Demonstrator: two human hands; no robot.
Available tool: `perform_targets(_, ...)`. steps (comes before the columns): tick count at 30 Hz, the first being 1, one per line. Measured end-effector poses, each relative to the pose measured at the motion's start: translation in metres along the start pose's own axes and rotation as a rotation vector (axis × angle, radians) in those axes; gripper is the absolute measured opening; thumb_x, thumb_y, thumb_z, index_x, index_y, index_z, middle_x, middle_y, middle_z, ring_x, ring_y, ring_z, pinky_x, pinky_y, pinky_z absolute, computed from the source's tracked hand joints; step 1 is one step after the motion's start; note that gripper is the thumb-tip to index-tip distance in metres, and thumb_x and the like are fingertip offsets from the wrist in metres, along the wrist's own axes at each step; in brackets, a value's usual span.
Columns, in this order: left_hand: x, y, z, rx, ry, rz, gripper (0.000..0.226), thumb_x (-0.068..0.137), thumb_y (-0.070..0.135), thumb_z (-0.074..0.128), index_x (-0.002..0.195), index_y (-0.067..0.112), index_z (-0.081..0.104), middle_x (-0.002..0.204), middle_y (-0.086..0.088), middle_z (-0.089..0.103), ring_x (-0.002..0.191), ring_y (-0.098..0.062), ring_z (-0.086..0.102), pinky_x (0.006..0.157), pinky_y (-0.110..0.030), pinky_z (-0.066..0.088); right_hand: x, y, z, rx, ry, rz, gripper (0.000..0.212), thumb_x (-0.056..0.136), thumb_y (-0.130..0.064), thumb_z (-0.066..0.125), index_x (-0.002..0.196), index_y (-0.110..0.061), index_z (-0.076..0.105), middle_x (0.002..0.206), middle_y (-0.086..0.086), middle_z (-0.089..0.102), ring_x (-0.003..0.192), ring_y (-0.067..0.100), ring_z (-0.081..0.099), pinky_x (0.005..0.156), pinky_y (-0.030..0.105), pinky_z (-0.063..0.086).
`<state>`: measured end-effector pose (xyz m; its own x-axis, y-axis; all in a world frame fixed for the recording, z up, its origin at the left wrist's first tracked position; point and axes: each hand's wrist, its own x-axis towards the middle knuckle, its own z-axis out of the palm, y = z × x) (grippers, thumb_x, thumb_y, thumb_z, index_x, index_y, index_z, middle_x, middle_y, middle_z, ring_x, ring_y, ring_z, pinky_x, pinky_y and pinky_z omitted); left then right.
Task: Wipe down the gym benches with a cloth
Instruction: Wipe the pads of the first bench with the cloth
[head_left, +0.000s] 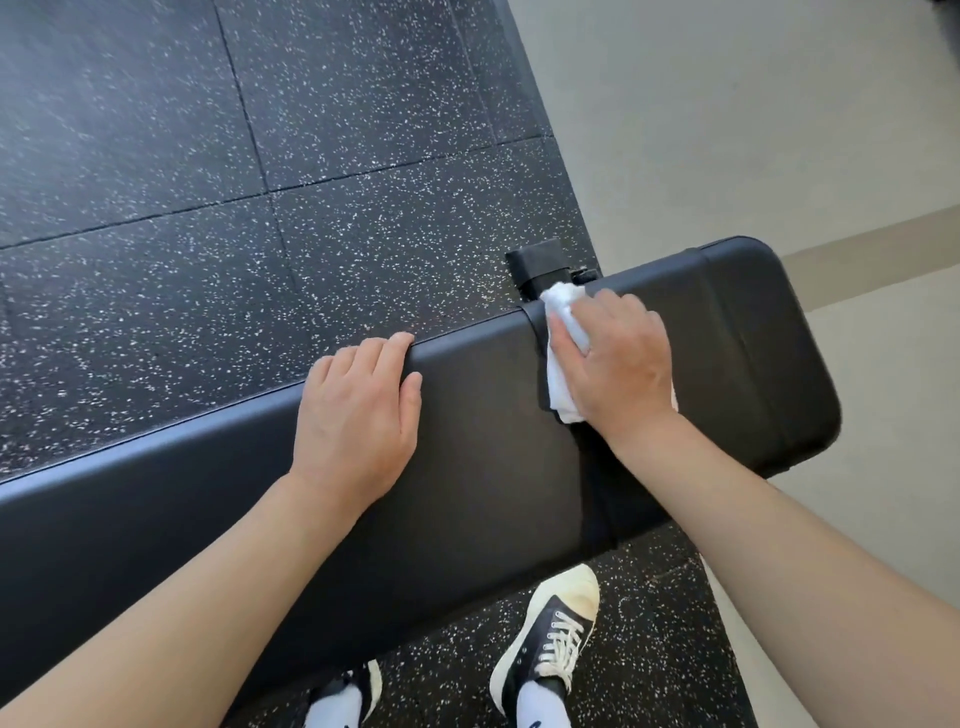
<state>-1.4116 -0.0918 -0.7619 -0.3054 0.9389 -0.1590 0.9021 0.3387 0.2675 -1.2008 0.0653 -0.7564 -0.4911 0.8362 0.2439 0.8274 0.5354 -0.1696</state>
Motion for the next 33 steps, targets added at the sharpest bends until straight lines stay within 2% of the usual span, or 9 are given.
perform_targets(7, -0.055, -0.082, -0.014, 0.007, 0.061, -0.123, 0.047, 0.106, 0.033, 0.036, 0.142, 0.011, 0.057, 0.131, -0.009, 0.065, 0.118, -0.034, 0.058, 0.105, -0.049, 0.038, -0.026, -0.168, 0.028, 0.171, -0.04, -0.133, 0.022, 0.094, -0.034, 0.064, 0.08, -0.016, 0.062, 0.076, 0.003, 0.056, 0.069, 0.028, 0.05, 0.063, 0.04, 0.03)
perform_targets(10, -0.073, -0.116, -0.019, 0.02, 0.071, -0.196, 0.048, 0.105, 0.033, 0.035, 0.139, 0.009, 0.058, 0.13, -0.013, 0.065, 0.118, -0.038, 0.058, 0.107, -0.051, 0.038, -0.066, -0.218, 0.026, 0.267, -0.094, -0.344, 0.021, 0.093, -0.032, 0.066, 0.082, -0.015, 0.065, 0.078, 0.003, 0.058, 0.067, 0.027, 0.048, 0.059, 0.039, 0.031)
perform_targets(16, -0.078, -0.126, -0.015, 0.034, 0.14, -0.226, 0.045, 0.104, 0.035, 0.036, 0.133, 0.01, 0.059, 0.121, -0.012, 0.064, 0.107, -0.039, 0.056, 0.104, -0.053, 0.039, -0.078, -0.164, 0.009, 0.264, -0.143, -0.624, 0.024, 0.096, -0.031, 0.067, 0.079, -0.014, 0.065, 0.072, 0.003, 0.052, 0.062, 0.027, 0.046, 0.055, 0.039, 0.035)
perform_targets(19, -0.079, -0.127, -0.012, 0.018, 0.191, -0.218, 0.042, 0.103, 0.035, 0.039, 0.132, 0.012, 0.059, 0.12, -0.011, 0.064, 0.108, -0.037, 0.054, 0.105, -0.051, 0.037, -0.05, -0.088, 0.001, 0.135, -0.126, -0.543, 0.03, 0.1, -0.033, 0.063, 0.082, -0.009, 0.067, 0.073, 0.007, 0.053, 0.064, 0.03, 0.049, 0.056, 0.042, 0.037)
perform_targets(22, -0.08, -0.13, -0.01, 0.001, 0.227, -0.202, 0.041, 0.104, 0.035, 0.04, 0.131, 0.013, 0.06, 0.121, -0.009, 0.065, 0.108, -0.036, 0.055, 0.105, -0.048, 0.036, -0.021, -0.054, -0.002, 0.027, -0.105, -0.278, 0.032, 0.101, -0.029, 0.06, 0.079, -0.007, 0.062, 0.073, 0.011, 0.052, 0.064, 0.034, 0.05, 0.057, 0.042, 0.034)
perform_targets(24, -0.079, -0.129, -0.01, -0.001, 0.239, -0.196, 0.04, 0.104, 0.035, 0.04, 0.131, 0.013, 0.06, 0.121, -0.009, 0.065, 0.108, -0.035, 0.055, 0.105, -0.047, 0.035, -0.018, -0.075, 0.003, -0.012, -0.06, -0.105, 0.026, 0.097, -0.026, 0.064, 0.08, -0.007, 0.063, 0.074, 0.011, 0.053, 0.066, 0.034, 0.051, 0.058, 0.041, 0.032)
perform_targets(26, -0.079, -0.13, -0.009, 0.006, 0.241, -0.197, 0.04, 0.104, 0.035, 0.04, 0.131, 0.013, 0.06, 0.12, -0.009, 0.066, 0.108, -0.035, 0.056, 0.104, -0.047, 0.036, -0.027, -0.118, 0.01, -0.008, -0.051, -0.069, 0.023, 0.093, -0.029, 0.067, 0.083, -0.009, 0.064, 0.077, 0.011, 0.056, 0.068, 0.034, 0.054, 0.059, 0.041, 0.034)
perform_targets(30, -0.08, -0.132, -0.006, 0.021, 0.244, -0.19, 0.04, 0.104, 0.034, 0.04, 0.132, 0.013, 0.059, 0.12, -0.011, 0.065, 0.107, -0.037, 0.056, 0.103, -0.049, 0.037, -0.08, -0.21, 0.022, 0.168, -0.058, -0.343, 0.031, 0.083, -0.03, 0.072, 0.103, -0.008, 0.065, 0.082, 0.011, 0.059, 0.067, 0.03, 0.053, 0.058, 0.04, 0.036)
perform_targets(33, -0.08, -0.13, -0.006, 0.033, 0.259, -0.19, 0.039, 0.104, 0.032, 0.041, 0.132, 0.011, 0.06, 0.12, -0.012, 0.066, 0.106, -0.037, 0.057, 0.102, -0.05, 0.039, -0.114, -0.236, 0.021, 0.343, -0.127, -0.484, 0.016, 0.093, -0.028, 0.064, 0.093, -0.012, 0.066, 0.084, 0.007, 0.059, 0.07, 0.029, 0.049, 0.061, 0.039, 0.031)
